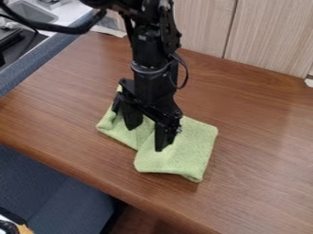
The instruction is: Unfold the cloth from top left to bottom right
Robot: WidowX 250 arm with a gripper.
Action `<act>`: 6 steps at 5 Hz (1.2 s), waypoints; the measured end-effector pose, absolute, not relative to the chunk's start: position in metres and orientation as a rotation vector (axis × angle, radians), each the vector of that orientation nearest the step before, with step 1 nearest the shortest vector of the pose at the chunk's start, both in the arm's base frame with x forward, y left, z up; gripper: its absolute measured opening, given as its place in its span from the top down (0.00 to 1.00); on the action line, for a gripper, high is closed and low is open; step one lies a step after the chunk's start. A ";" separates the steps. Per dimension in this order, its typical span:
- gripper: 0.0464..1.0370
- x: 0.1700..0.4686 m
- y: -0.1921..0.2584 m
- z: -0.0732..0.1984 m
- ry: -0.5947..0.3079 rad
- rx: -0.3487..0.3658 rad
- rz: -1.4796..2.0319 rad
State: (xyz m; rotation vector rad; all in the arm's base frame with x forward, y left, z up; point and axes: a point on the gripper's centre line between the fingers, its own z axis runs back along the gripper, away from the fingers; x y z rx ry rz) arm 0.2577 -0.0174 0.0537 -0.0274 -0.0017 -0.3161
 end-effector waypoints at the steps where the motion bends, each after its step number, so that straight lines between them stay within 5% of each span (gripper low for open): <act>1: 0.04 0.260 -0.021 0.042 0.034 -0.057 -0.340; 4: 0.09 0.263 -0.028 0.021 0.085 -0.055 -0.376; 6: 0.66 0.265 -0.026 0.026 0.055 -0.039 -0.350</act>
